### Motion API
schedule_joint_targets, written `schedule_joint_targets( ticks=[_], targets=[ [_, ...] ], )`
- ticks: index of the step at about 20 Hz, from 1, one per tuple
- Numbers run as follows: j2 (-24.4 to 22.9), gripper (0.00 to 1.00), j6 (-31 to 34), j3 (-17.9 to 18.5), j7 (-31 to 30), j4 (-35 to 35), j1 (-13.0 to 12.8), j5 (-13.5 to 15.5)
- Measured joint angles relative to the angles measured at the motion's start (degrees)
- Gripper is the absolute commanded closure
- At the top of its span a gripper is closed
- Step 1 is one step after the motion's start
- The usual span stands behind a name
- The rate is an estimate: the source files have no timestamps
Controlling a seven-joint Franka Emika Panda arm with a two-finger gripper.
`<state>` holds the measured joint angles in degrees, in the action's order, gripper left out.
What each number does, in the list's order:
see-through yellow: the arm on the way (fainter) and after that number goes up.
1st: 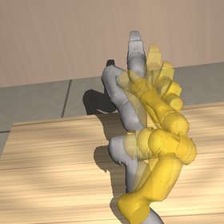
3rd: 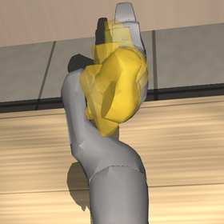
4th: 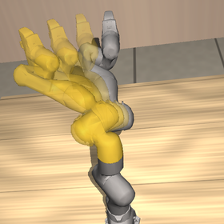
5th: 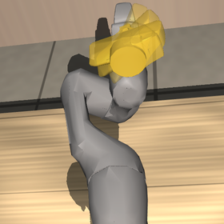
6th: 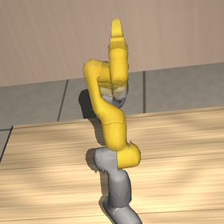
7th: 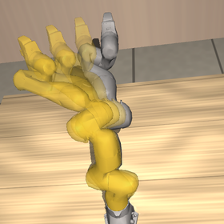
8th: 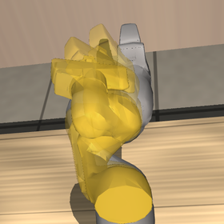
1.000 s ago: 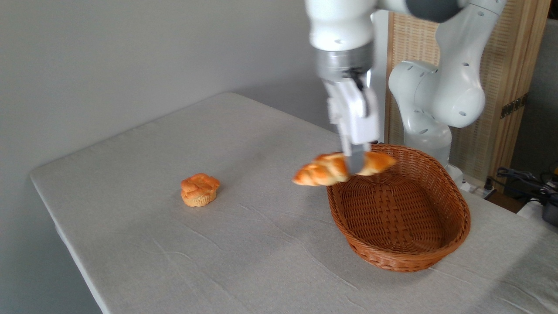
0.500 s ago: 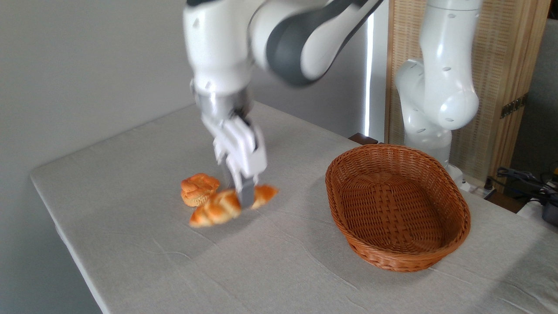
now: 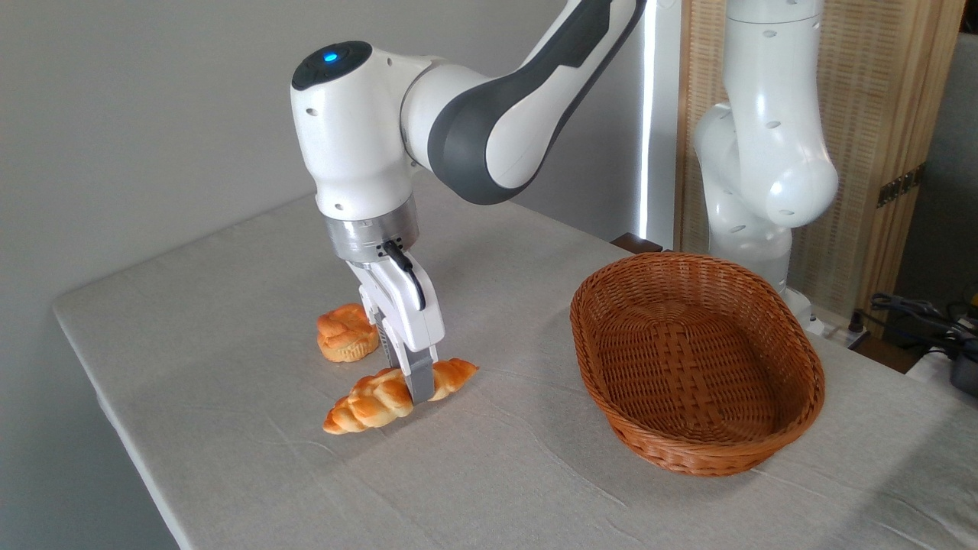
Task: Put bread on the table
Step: 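Lower the braided roll onto the table and open the gripper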
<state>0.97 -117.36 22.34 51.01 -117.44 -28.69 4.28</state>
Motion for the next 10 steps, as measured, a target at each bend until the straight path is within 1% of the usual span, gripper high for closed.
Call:
schedule_joint_targets(
  ticks=[4,7,10],
  targets=[
    [0.2,0.00,0.0,0.0,-0.2,0.0,0.0,0.0],
    [0.2,0.00,0.0,0.0,-2.1,0.3,0.0,0.0],
    [0.0,0.00,0.0,0.0,-2.6,1.1,0.1,0.0]
  ],
)
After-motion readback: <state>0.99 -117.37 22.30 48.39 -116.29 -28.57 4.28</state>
